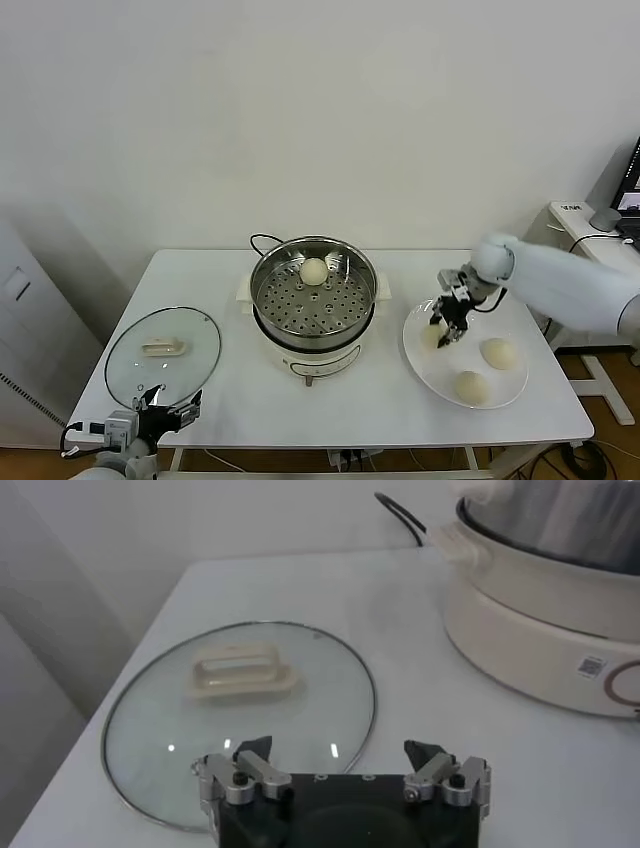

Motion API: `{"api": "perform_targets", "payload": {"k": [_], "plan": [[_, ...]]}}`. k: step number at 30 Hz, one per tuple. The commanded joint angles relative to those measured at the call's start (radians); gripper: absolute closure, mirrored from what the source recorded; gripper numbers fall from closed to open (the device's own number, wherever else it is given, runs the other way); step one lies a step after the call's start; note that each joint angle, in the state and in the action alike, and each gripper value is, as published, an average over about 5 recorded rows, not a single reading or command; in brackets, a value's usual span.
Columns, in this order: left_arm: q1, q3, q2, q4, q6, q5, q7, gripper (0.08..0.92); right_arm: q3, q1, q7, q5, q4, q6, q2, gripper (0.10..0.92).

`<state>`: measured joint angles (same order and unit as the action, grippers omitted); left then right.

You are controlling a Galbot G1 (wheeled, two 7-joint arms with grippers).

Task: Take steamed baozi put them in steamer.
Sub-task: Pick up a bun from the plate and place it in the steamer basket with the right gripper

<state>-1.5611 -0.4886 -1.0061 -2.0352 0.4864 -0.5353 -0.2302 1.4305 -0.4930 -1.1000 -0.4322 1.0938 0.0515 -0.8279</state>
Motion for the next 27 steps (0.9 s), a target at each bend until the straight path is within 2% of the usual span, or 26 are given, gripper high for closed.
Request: {"api": "perform_targets", "payload": {"k": [1, 9, 15, 27], "plan": [[0.001, 0.002, 0.000, -0.005, 0.003, 0.000, -0.002, 0.177, 0.158, -0.307, -0.030, -0.199, 0.082, 0.061, -0.022, 0.567], [0.001, 0.005, 0.001, -0.016, 0.005, 0.001, -0.005, 0.177, 0.173, -0.442, -0.018, -0.397, 0.132, 0.166, -0.083, 0.567], [-0.001, 0.006, 0.001, -0.020, 0.005, 0.001, -0.005, 0.177, 0.143, -0.423, 0.073, -0.518, 0.169, 0.237, -0.155, 0.567], [0.000, 0.008, 0.000, -0.018, 0.003, 0.003, -0.005, 0.177, 0.082, -0.277, 0.222, -0.541, 0.110, 0.309, -0.374, 0.567]]}}
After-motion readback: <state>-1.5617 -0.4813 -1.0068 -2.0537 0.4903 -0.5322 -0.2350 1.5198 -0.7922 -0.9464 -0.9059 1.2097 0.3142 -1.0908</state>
